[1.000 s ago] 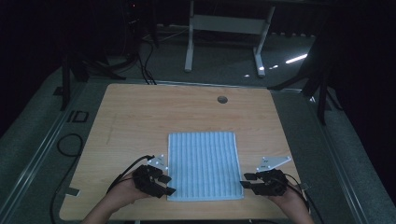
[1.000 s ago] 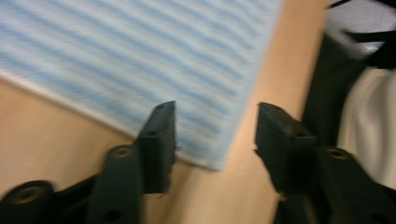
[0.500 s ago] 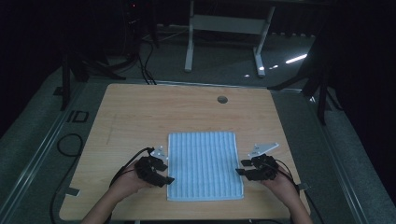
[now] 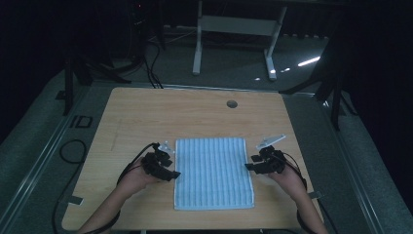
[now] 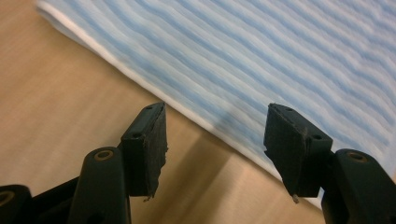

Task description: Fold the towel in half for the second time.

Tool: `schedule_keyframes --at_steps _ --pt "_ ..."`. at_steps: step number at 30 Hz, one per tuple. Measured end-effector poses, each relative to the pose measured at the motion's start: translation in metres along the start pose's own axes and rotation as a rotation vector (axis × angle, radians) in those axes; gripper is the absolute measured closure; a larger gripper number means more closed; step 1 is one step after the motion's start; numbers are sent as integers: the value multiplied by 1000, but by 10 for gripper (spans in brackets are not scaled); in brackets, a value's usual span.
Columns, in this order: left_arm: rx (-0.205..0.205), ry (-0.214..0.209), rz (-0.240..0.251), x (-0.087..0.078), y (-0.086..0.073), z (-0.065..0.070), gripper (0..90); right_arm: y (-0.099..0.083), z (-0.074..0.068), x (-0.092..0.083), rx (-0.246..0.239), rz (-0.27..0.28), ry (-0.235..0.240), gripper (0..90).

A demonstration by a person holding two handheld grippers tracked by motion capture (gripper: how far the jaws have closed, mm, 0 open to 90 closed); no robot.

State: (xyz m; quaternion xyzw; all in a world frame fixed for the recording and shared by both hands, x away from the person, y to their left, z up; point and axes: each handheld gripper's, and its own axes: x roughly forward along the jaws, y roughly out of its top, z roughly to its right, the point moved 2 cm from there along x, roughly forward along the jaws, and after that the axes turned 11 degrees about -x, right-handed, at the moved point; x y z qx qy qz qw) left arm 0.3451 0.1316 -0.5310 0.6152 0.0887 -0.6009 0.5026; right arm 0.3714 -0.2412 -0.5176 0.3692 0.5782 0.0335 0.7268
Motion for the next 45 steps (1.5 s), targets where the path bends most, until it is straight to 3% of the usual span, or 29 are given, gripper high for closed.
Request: schedule_keyframes --at_steps 3,9,10,12,19,26,31,38,43,45 --pt "-25 -17 19 0 13 -12 392 8 13 1 13 -2 -12 505" --pt "-60 -12 27 5 26 -28 381 19 27 4 41 11 -6 494" --pt "-82 -12 30 8 32 -34 381 23 33 5 47 18 -14 485" --pt "-88 -13 28 9 35 -37 381 28 39 6 52 14 -32 480" --pt "-77 40 14 18 54 -52 381 42 58 15 70 -6 -50 479" --pt "-141 35 33 27 64 -75 381 56 78 27 107 1 -56 477" --pt "-162 6 54 32 66 -80 381 60 84 36 112 -19 -65 470" --pt "-132 3 22 42 68 -76 382 63 90 51 165 -7 -55 469" --pt "-129 -2 11 49 71 -75 425 61 87 62 166 -76 -55 485" --pt "-134 -24 13 51 72 -74 475 59 87 66 165 -101 -54 515"
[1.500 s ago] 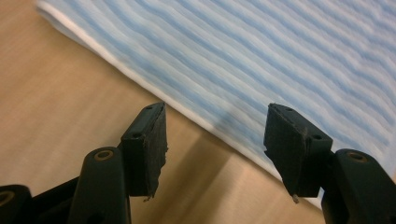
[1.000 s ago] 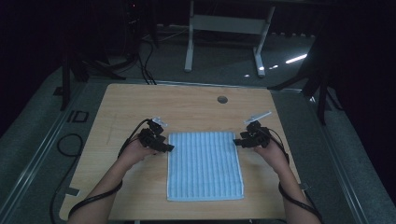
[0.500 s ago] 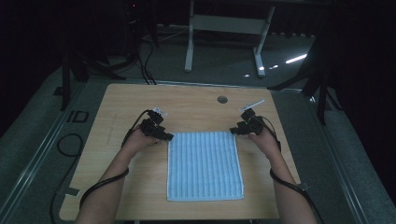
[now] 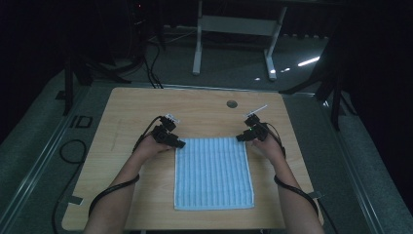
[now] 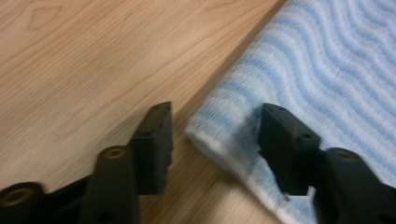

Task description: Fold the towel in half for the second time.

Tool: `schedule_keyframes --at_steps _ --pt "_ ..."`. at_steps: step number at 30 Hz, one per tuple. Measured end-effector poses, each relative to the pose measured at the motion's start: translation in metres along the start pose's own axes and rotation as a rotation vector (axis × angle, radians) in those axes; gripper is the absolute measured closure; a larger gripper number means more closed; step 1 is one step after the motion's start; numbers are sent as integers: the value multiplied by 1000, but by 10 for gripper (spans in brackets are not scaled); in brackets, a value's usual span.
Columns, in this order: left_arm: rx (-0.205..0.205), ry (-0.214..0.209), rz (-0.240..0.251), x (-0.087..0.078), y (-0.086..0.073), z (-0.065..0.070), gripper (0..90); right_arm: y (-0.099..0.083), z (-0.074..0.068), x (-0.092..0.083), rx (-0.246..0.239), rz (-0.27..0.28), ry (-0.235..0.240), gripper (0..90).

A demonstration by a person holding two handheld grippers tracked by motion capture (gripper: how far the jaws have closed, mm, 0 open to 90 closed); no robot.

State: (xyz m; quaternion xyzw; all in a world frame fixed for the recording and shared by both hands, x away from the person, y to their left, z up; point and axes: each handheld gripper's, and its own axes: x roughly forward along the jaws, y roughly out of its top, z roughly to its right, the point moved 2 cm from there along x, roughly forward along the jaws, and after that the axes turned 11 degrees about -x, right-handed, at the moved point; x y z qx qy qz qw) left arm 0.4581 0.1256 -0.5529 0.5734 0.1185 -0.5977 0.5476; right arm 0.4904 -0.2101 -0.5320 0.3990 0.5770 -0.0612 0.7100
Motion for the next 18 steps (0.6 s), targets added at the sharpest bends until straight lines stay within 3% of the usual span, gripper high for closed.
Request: schedule_keyframes --at_steps 6,8,9,11,14,15,18 --pt "-16 10 7 4 3 0 614 -3 1 11 0 -54 27 611" --pt "-28 -1 -1 4 5 0 680 -3 2 12 2 -55 52 683" --pt "-25 -5 -6 5 5 0 762 -3 2 12 8 -61 70 785" --pt "-36 -29 1 5 5 1 812 -3 1 12 1 -62 73 817" --pt "-26 -21 15 3 6 5 854 -2 -1 9 -24 -66 45 856" --pt "-40 -51 39 -2 8 6 858 -1 -2 5 -34 -58 29 857" --pt "-35 -54 54 -8 9 7 858 -2 -2 -2 -38 -29 15 857"
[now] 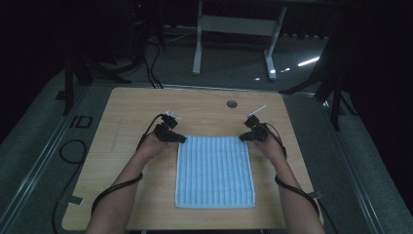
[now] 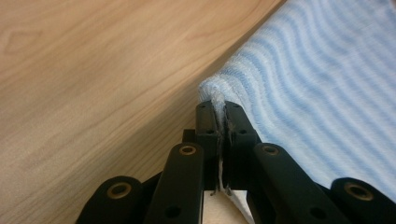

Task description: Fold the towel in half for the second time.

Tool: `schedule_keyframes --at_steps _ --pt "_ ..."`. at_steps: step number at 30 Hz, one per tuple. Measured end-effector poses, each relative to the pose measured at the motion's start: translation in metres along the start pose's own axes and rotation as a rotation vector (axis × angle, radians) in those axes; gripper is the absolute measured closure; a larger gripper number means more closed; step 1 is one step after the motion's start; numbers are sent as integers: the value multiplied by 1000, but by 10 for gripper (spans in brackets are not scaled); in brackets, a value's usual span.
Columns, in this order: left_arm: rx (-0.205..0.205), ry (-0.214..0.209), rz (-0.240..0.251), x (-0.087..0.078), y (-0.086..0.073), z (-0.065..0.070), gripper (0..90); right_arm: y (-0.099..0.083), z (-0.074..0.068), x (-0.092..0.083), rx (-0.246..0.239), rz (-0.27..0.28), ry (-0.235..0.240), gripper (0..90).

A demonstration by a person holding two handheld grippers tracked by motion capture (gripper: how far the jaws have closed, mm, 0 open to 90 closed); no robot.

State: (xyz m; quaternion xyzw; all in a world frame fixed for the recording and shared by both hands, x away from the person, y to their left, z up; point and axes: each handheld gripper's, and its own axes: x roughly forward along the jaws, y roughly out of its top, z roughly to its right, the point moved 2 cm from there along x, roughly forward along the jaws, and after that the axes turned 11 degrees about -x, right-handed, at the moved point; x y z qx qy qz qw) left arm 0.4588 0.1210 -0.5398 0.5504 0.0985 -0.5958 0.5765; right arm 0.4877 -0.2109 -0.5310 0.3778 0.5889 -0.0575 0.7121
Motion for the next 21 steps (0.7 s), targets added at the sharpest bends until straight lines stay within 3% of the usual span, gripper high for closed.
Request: schedule_keyframes --at_steps 1,4,8,13,18,21 --pt "14 3 2 -3 0 1 858 -1 0 -9 0 47 4 857" --pt "24 -2 20 -11 2 4 857 0 -2 -20 -9 81 6 857" --pt "57 12 48 -25 2 15 857 2 -8 -34 -44 95 -9 857" --pt "92 -11 91 -44 -3 30 856 -1 -20 -59 -86 149 -24 857" --pt "109 -10 138 -63 -12 46 856 -11 -34 -82 -131 200 -29 858" --pt "148 11 150 -73 -22 59 854 -21 -46 -94 -158 225 -30 860"
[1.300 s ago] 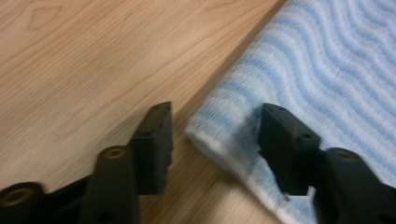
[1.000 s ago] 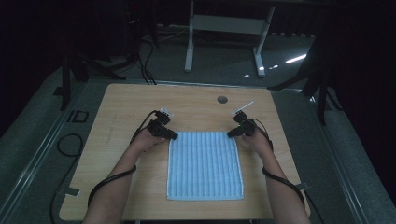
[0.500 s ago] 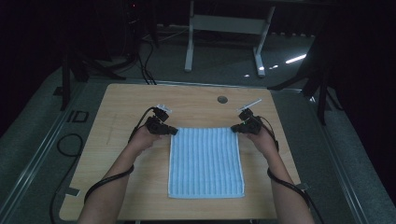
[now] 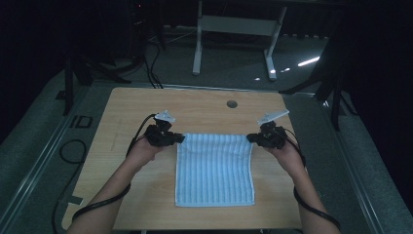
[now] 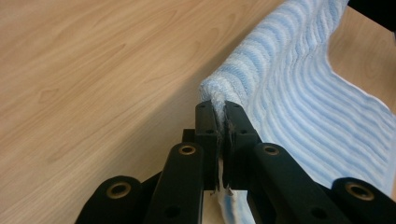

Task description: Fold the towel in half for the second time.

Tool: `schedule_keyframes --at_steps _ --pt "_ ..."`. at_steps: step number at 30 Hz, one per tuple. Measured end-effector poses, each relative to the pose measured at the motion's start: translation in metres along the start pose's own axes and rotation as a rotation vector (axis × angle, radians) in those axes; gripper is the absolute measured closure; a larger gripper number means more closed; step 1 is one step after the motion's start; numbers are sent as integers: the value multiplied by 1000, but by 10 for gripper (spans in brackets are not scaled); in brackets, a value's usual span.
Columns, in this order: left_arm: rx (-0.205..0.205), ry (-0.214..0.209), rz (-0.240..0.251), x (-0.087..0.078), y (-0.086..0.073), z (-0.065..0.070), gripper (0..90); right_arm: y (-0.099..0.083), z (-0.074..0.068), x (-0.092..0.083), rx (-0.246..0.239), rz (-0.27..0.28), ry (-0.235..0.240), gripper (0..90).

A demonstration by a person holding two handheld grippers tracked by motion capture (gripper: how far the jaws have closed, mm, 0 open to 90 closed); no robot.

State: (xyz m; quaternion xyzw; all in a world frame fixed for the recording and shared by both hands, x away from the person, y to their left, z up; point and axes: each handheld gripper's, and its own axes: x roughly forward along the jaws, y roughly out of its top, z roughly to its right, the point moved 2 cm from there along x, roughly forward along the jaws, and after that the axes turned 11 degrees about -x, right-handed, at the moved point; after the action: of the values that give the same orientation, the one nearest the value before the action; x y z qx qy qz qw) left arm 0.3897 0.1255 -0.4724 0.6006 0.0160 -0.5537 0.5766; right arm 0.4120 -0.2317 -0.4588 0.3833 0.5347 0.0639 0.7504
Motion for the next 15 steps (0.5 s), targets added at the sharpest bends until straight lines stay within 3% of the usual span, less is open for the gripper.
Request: schedule_keyframes --at_steps 2,4,8,9,12,14,15 --pt "29 -26 2 -10 -11 16 853 -7 -15 -13 -35 14 0 860" --pt "40 -33 -7 -12 -15 20 852 -10 -19 -17 -39 21 6 861" --pt "77 -30 -18 -20 -31 38 852 -22 -44 -32 -74 36 11 860" --pt "84 -21 -16 -21 -34 41 852 -22 -44 -32 -74 36 11 860" --pt "95 -38 -39 -21 -50 50 851 -29 -59 -36 -90 37 1 861" --pt "94 -36 -54 -21 -58 52 851 -37 -72 -40 -89 46 26 860" --pt "88 -44 -55 -21 -62 53 851 -37 -72 -40 -89 46 26 860"
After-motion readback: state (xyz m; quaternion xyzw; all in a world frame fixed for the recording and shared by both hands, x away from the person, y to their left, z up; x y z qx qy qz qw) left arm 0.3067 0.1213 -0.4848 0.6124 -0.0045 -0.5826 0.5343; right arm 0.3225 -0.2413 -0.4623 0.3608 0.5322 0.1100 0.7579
